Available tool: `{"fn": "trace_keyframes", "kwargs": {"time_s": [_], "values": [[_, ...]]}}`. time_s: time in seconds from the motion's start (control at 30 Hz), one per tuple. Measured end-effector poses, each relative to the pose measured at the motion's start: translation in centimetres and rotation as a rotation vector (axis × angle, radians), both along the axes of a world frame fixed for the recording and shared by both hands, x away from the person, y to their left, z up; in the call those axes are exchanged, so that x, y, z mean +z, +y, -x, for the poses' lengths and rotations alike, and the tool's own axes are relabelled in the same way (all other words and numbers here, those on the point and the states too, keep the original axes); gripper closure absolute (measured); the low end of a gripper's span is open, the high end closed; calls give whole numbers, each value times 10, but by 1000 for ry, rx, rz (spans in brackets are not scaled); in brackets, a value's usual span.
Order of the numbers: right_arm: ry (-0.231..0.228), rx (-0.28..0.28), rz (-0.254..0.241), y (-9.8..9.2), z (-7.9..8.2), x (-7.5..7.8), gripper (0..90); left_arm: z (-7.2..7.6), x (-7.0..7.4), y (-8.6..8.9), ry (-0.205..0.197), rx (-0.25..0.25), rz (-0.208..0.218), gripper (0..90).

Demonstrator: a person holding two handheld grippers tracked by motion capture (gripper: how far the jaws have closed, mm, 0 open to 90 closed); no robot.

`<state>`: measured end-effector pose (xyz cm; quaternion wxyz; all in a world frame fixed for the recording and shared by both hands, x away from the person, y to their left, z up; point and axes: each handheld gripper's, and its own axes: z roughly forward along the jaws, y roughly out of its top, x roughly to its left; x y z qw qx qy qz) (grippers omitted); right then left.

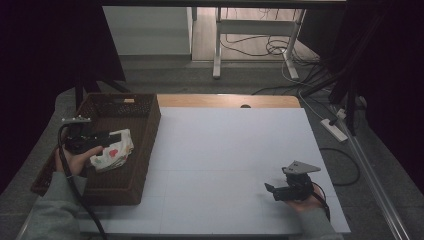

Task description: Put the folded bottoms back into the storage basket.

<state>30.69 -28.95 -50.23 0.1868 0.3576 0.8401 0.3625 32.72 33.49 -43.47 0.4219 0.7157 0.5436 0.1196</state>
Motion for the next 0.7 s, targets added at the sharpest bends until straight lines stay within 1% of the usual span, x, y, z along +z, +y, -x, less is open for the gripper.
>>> {"fn": "trace_keyframes", "kwargs": {"time_s": [0.03,0.07,0.13,0.17,0.2,0.33,0.37,0.4,0.5,0.57,0.63,0.67,0.7], "values": [[0,0,0,0,0,0,114,3,4,-7,-10,-16,-8,358],[0,0,0,0,0,0,114,3,4,-7,-10,-16,-8,358],[1,2,1,0,0,0,114,7,8,-15,-21,-30,-12,357],[1,3,2,0,0,0,114,10,10,-21,-30,-43,-10,353],[1,3,2,0,0,0,114,10,10,-21,-30,-43,-10,353],[0,2,-1,0,0,0,114,15,13,-36,-40,-71,-11,349],[0,3,-1,0,0,0,114,19,14,-42,-50,-85,-12,349],[0,3,-1,0,0,0,114,19,14,-42,-50,-85,-12,350],[1,3,-1,0,0,0,114,24,17,-53,-68,-105,0,349],[1,4,-1,0,0,0,114,26,17,-56,-70,-111,1,350],[1,5,-1,0,0,0,114,28,17,-63,-70,-123,0,350],[1,7,-1,0,0,0,114,29,17,-66,-71,-128,2,350],[2,7,-1,0,0,0,114,30,15,-74,-68,-147,3,350]]}}
